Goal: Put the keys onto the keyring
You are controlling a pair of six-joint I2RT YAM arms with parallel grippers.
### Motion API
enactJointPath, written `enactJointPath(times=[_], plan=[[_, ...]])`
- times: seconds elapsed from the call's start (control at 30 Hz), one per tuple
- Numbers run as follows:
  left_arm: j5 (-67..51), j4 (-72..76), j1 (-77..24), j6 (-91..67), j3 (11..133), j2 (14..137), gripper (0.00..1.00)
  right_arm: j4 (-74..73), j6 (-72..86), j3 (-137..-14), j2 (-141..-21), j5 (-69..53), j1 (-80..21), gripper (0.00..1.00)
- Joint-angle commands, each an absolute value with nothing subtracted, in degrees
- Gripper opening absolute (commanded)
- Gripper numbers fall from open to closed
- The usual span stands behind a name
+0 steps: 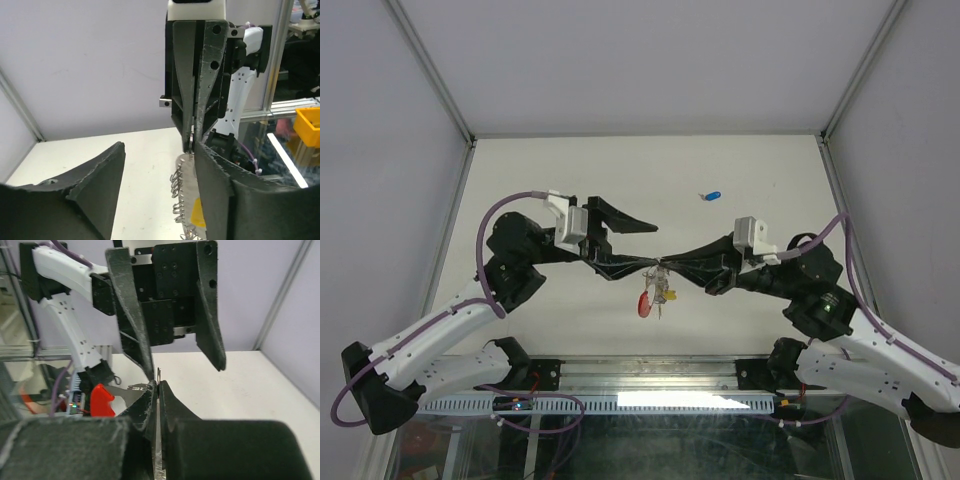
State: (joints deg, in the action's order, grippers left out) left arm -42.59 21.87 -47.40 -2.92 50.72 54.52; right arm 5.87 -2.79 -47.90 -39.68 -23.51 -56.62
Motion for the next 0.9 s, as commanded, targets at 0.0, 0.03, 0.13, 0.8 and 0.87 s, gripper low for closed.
enactJointPath(times=[0.0,0.03,0.13,0.8,0.87], plan=[[-38.0,21.0,-47.4,-3.1,53.2,50.9,0.61,10.8,-9.8,-49.3,-37.3,-21.0,-56.4,0.00],[-36.6,20.1,-47.4,-3.0,53.3,50.4,0.64,12.3,-11.9,-48.5,-36.6,-21.3,-56.4,0.00],[-32.5,16.7,-47.5,-3.3,54.0,49.3,0.69,14.8,-17.3,-46.5,-35.0,-21.8,-56.4,0.00],[-9.1,-3.3,-42.0,-15.5,69.0,75.5,0.74,-23.1,-9.1,-57.8,-30.1,4.7,-56.4,0.00],[-8.6,-5.3,-41.8,-16.2,72.4,80.5,0.73,-27.2,-5.7,-60.4,-31.4,9.8,-56.4,0.00]])
